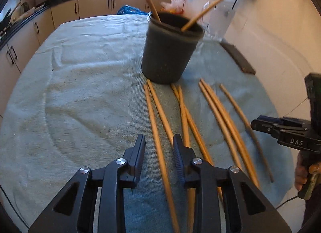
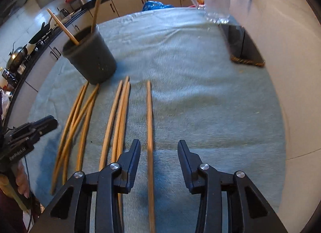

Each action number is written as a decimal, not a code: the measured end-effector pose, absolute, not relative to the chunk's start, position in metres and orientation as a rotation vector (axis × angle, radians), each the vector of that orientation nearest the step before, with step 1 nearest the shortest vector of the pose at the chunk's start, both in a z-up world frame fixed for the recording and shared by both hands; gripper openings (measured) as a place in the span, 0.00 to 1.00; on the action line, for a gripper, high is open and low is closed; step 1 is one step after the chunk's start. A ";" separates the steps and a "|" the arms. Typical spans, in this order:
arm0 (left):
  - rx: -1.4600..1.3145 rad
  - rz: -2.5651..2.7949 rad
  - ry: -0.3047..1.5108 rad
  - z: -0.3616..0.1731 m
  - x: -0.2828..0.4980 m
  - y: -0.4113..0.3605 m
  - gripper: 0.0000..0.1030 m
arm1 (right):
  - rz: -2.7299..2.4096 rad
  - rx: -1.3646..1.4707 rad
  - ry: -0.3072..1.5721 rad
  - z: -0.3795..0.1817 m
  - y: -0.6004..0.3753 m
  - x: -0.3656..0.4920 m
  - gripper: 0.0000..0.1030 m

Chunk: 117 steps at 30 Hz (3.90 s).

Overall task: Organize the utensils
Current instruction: 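Return the left tool to the chopsticks and pinch another one, then carry the chopstick upright into the grey holder and open the left tool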

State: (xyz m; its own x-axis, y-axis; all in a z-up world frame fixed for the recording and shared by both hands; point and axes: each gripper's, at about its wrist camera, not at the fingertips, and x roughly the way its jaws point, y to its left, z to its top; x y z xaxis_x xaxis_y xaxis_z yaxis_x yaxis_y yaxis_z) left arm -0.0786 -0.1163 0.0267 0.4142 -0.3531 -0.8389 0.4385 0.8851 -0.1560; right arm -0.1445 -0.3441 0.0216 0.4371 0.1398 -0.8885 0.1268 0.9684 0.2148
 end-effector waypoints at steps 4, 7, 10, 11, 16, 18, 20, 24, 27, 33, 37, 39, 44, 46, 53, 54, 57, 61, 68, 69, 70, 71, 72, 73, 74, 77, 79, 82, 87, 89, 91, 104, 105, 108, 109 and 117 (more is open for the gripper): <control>0.095 -0.485 1.055 0.018 -0.073 -0.120 0.01 | 0.002 0.238 1.132 0.011 -0.337 -0.134 0.36; 0.109 -0.442 1.051 0.019 -0.071 -0.115 0.00 | -0.022 0.195 1.122 0.009 -0.334 -0.128 0.23; 0.074 -0.431 1.087 0.014 -0.068 -0.101 0.00 | -0.060 0.211 1.138 0.009 -0.342 -0.127 0.08; 0.075 -0.424 1.095 0.015 -0.069 -0.096 0.00 | -0.063 0.220 1.142 0.009 -0.344 -0.128 0.08; 0.053 -0.438 1.146 0.018 -0.059 -0.085 0.01 | -0.078 0.253 1.182 0.009 -0.354 -0.123 0.08; 0.060 -0.430 1.151 0.020 -0.052 -0.086 0.04 | -0.092 0.256 1.198 0.009 -0.356 -0.116 0.09; 0.070 -0.431 1.177 0.018 -0.042 -0.090 0.12 | -0.103 0.251 1.220 0.009 -0.357 -0.106 0.09; 0.044 -0.444 1.213 0.018 -0.025 -0.093 0.14 | -0.123 0.254 1.262 0.010 -0.360 -0.087 0.09; -0.015 -0.451 1.236 0.023 -0.019 -0.089 0.14 | -0.136 0.244 1.282 0.010 -0.359 -0.077 0.09; 0.017 -0.526 1.189 0.032 -0.032 -0.104 0.19 | -0.139 0.287 1.277 0.009 -0.366 -0.068 0.09; 0.097 -0.513 1.201 0.020 -0.037 -0.111 0.17 | -0.133 0.295 1.265 0.011 -0.368 -0.075 0.09; 0.117 -0.504 1.185 0.019 -0.040 -0.113 0.15 | -0.130 0.298 1.262 0.011 -0.369 -0.076 0.09; 0.122 -0.476 1.209 0.018 -0.031 -0.118 0.15 | -0.123 0.291 1.266 0.010 -0.372 -0.076 0.09; 0.125 -0.470 1.220 0.018 -0.022 -0.124 0.15 | -0.125 0.286 1.279 0.010 -0.372 -0.073 0.09; 0.109 -0.466 1.231 0.018 -0.001 -0.133 0.12 | -0.129 0.265 1.294 0.009 -0.369 -0.058 0.09; 0.106 -0.461 1.223 0.018 -0.002 -0.132 0.06 | -0.125 0.252 1.285 0.009 -0.367 -0.058 0.07; 0.088 -0.452 1.177 0.024 -0.010 -0.125 0.05 | -0.111 0.239 1.255 0.010 -0.365 -0.061 0.06; 0.078 -0.463 1.067 0.057 -0.034 -0.111 0.05 | -0.087 0.286 1.167 0.027 -0.370 -0.076 0.06; 0.074 -0.514 0.819 0.129 -0.093 -0.092 0.05 | -0.042 0.254 0.940 0.090 -0.357 -0.133 0.06; 0.075 -0.517 0.783 0.138 -0.106 -0.090 0.05 | -0.033 0.249 0.909 0.099 -0.353 -0.142 0.06; 0.075 -0.521 0.763 0.142 -0.113 -0.090 0.05 | -0.024 0.243 0.879 0.108 -0.348 -0.153 0.06; 0.078 -0.528 0.734 0.148 -0.123 -0.090 0.05 | -0.017 0.236 0.850 0.116 -0.343 -0.164 0.06; 0.080 -0.530 0.717 0.152 -0.130 -0.088 0.05 | -0.011 0.231 0.834 0.121 -0.341 -0.170 0.06; 0.087 -0.528 0.691 0.156 -0.139 -0.086 0.05 | -0.001 0.222 0.809 0.127 -0.334 -0.177 0.06; 0.093 -0.525 0.673 0.159 -0.145 -0.086 0.05 | 0.004 0.215 0.791 0.131 -0.329 -0.185 0.06; 0.101 -0.525 0.626 0.165 -0.167 -0.080 0.05 | 0.006 0.181 0.736 0.145 -0.317 -0.213 0.06; 0.095 -0.532 0.606 0.167 -0.179 -0.070 0.05 | 0.007 0.161 0.701 0.156 -0.312 -0.230 0.06; 0.081 -0.538 0.582 0.174 -0.195 -0.062 0.05 | 0.018 0.148 0.650 0.173 -0.307 -0.251 0.06; 0.047 -0.535 0.548 0.185 -0.207 -0.053 0.05 | 0.027 0.146 0.578 0.194 -0.301 -0.268 0.06; 0.025 -0.541 0.537 0.191 -0.206 -0.050 0.05 | 0.030 0.141 0.559 0.199 -0.300 -0.267 0.06; 0.015 -0.539 0.518 0.198 -0.203 -0.049 0.05 | 0.038 0.145 0.550 0.204 -0.298 -0.262 0.06; -0.053 -0.504 0.430 0.257 -0.119 -0.071 0.05 | 0.084 0.209 0.435 0.249 -0.289 -0.173 0.06; -0.059 -0.499 0.423 0.263 -0.112 -0.073 0.05 | 0.083 0.215 0.422 0.252 -0.288 -0.168 0.06; -0.083 -0.481 0.400 0.280 -0.083 -0.080 0.05 | 0.080 0.251 0.372 0.264 -0.287 -0.141 0.06; -0.093 -0.481 0.399 0.283 -0.076 -0.081 0.05 | 0.079 0.269 0.355 0.266 -0.288 -0.131 0.06; -0.127 -0.477 0.466 0.259 -0.010 -0.109 0.05 | 0.006 0.294 0.337 0.238 -0.292 -0.070 0.06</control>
State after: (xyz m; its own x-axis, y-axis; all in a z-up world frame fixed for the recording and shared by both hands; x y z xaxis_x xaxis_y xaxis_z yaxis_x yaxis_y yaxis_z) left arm -0.0097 -0.1094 0.2585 0.7861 -0.4697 -0.4017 0.4129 0.8827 -0.2243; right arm -0.0698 -0.2919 0.2382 0.9442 0.0541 -0.3248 0.0433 0.9574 0.2854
